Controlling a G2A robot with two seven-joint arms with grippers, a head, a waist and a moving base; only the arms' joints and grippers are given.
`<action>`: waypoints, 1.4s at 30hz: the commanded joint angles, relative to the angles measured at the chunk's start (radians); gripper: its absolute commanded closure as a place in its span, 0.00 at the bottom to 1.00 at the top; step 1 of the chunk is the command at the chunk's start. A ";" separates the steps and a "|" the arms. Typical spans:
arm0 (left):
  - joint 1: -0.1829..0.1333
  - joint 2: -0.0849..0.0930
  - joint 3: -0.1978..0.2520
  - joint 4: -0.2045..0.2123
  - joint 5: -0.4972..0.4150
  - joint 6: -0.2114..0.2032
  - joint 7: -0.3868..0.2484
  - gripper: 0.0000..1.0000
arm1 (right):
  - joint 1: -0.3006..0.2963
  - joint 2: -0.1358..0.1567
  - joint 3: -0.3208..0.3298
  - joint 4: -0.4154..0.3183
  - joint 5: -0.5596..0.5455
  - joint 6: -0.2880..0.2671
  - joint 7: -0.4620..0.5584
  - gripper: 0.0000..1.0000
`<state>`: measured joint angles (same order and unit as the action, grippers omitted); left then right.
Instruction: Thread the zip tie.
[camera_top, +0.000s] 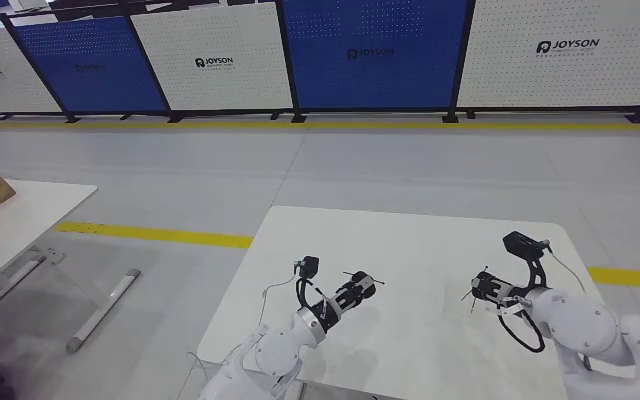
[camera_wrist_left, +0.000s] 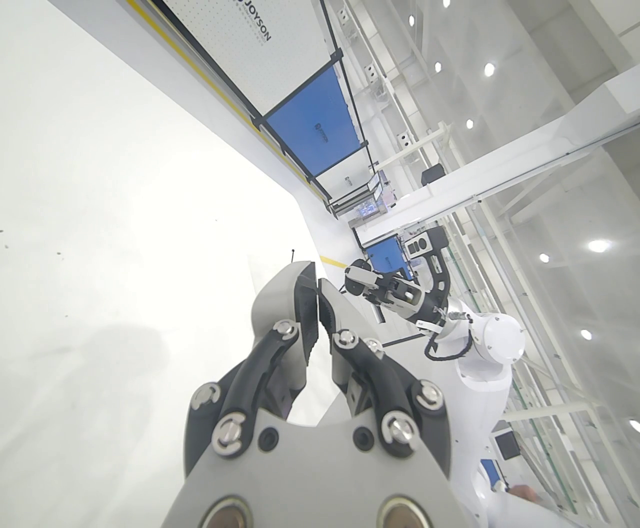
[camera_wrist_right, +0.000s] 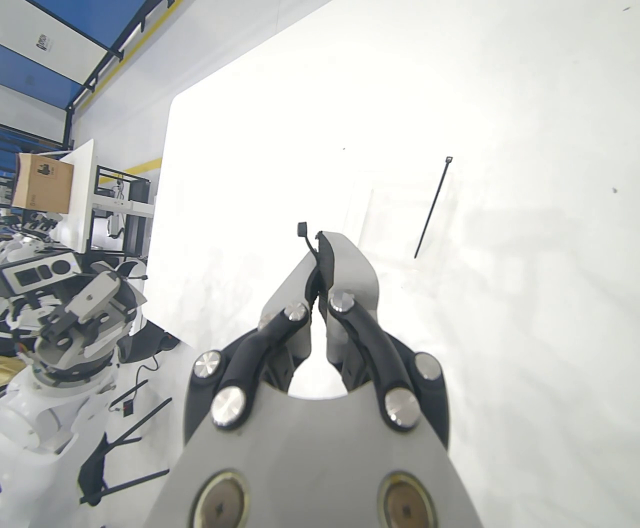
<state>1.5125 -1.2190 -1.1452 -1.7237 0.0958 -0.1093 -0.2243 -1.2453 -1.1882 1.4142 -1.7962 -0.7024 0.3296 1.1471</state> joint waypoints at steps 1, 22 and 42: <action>0.000 0.000 0.000 0.000 0.000 0.000 0.000 1.00 | 0.000 0.000 0.000 0.000 0.000 0.000 0.000 1.00; 0.000 0.000 0.000 0.000 0.000 0.000 0.000 1.00 | -0.067 -0.005 0.023 -0.107 0.160 -0.040 -0.190 1.00; -0.011 -0.013 0.038 0.004 0.035 -0.025 0.157 1.00 | -0.184 -0.045 -0.128 -0.127 0.268 -0.059 -0.687 1.00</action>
<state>1.5044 -1.2301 -1.1130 -1.7239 0.1173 -0.1351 -0.0943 -1.4279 -1.2309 1.2943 -1.9282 -0.4460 0.2703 0.4839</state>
